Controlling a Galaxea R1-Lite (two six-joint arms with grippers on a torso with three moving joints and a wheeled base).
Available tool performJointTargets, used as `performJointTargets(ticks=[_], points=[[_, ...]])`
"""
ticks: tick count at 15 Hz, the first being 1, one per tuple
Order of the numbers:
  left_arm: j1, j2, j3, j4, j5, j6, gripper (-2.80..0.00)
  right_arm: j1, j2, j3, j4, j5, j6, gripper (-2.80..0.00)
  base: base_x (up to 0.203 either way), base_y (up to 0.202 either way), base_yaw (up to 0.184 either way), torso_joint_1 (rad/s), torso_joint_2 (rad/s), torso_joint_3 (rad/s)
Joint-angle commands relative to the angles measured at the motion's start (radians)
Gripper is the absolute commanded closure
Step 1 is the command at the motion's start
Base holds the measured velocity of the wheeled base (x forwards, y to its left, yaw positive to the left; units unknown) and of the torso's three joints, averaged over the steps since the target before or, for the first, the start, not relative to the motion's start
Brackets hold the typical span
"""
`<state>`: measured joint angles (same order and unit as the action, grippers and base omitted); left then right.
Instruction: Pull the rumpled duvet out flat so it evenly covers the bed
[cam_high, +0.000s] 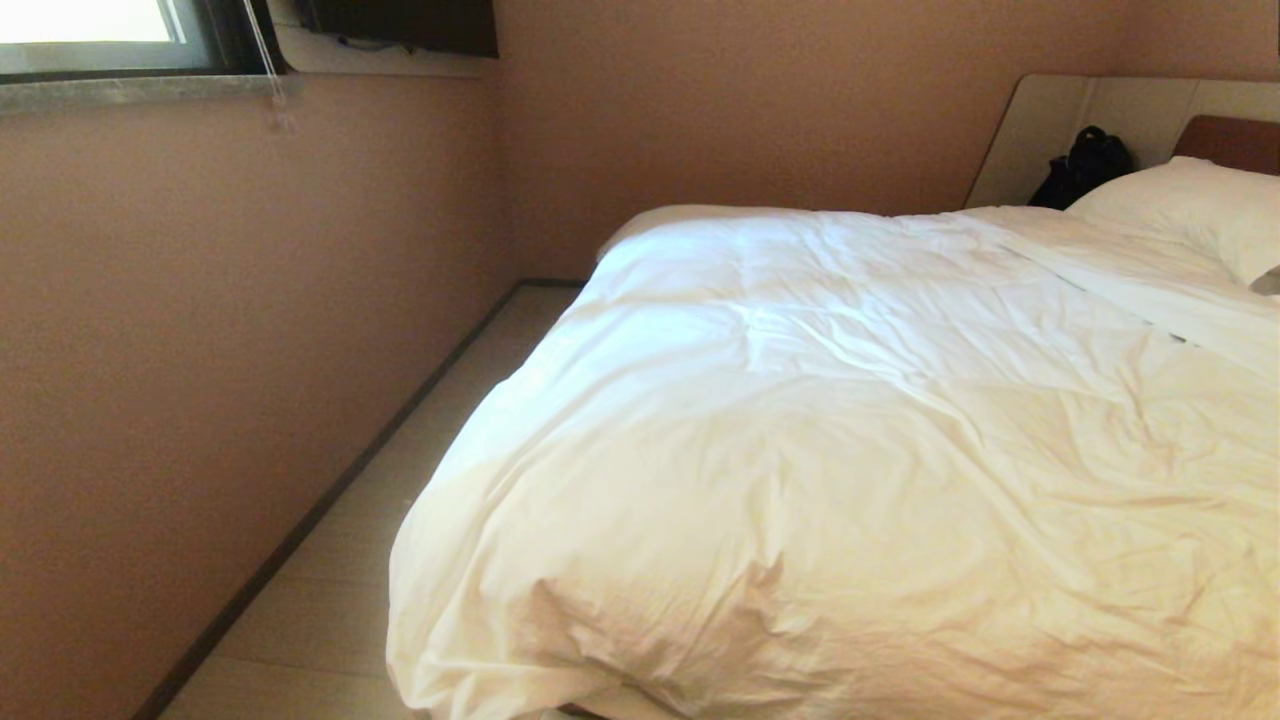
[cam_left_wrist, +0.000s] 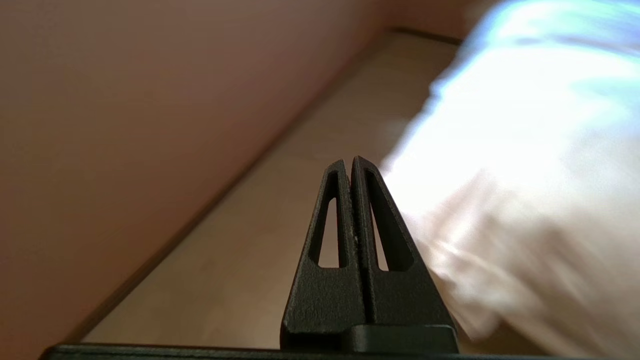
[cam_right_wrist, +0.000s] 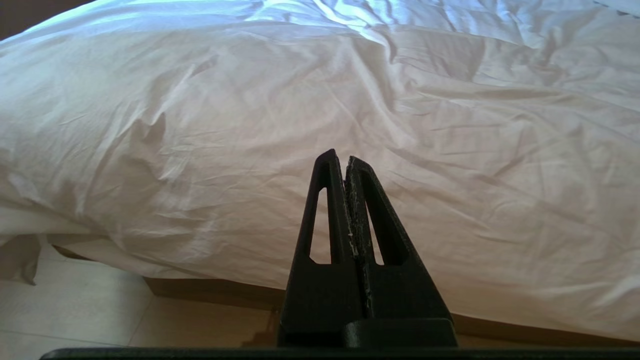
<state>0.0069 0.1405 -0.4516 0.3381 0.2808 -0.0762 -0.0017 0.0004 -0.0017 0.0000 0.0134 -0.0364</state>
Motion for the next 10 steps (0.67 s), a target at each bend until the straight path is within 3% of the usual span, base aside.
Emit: performJointTargets(ticks=[1, 3, 5, 7, 8, 10], points=[[-0.009, -0.120, 0.061, 0.003, -0.086, 0.031, 0.00, 0.000, 0.000, 0.000, 0.000, 0.000, 0.000, 0.00, 0.000, 0.000, 0.000, 0.000, 0.00, 0.000], [-0.011, -0.140, 0.126, -0.028, -0.114, 0.086, 0.00, 0.000, 0.000, 0.000, 0.000, 0.000, 0.000, 0.00, 0.000, 0.000, 0.000, 0.000, 0.00, 0.000], [-0.011, -0.140, 0.165, -0.112, -0.146, 0.087, 0.00, 0.000, 0.000, 0.000, 0.000, 0.000, 0.000, 0.00, 0.000, 0.000, 0.000, 0.000, 0.00, 0.000], [-0.011, -0.140, 0.198, -0.231, -0.213, 0.096, 0.00, 0.000, 0.000, 0.000, 0.000, 0.000, 0.000, 0.00, 0.000, 0.000, 0.000, 0.000, 0.00, 0.000], [-0.011, -0.140, 0.203, -0.247, -0.287, 0.097, 0.00, 0.000, 0.000, 0.000, 0.000, 0.000, 0.000, 0.00, 0.000, 0.000, 0.000, 0.000, 0.00, 0.000], [-0.011, -0.140, 0.235, -0.263, -0.332, 0.106, 0.00, 0.000, 0.000, 0.000, 0.000, 0.000, 0.000, 0.00, 0.000, 0.000, 0.000, 0.000, 0.00, 0.000]])
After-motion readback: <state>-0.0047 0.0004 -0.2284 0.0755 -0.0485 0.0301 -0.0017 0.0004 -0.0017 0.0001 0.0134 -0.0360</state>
